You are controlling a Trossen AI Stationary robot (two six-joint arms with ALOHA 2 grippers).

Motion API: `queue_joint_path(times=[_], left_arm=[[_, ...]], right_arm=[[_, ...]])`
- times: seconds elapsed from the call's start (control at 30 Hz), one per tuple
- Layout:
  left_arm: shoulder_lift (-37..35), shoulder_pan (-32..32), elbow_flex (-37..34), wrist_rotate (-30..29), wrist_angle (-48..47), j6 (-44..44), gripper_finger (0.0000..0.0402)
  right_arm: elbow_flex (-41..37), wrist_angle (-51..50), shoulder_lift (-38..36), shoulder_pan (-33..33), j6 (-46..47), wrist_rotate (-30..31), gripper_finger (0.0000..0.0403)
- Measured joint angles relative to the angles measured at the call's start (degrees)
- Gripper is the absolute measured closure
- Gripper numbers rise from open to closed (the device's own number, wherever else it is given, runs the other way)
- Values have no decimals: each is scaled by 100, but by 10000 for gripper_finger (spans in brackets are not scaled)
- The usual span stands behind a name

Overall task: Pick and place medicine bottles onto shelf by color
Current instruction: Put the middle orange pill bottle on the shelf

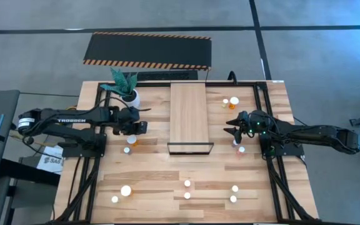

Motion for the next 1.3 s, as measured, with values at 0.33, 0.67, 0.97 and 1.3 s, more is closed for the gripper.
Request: queue_joint_path(times=[0.33,0.67,0.97,1.3], left_arm=[[-1,0,0,-235,-161,358,216],[0,-281,0,-885,-456,376,97],[205,-552,0,-1076,-661,23,9],[896,-726,-2,-899,-650,-372,4]], right_arm=[[0,-7,0,0,-2,0,157],[-2,-26,0,0,-2,0,157],[0,-28,-1,-1,-2,2,157],[0,-28,-1,1,0,2,157]])
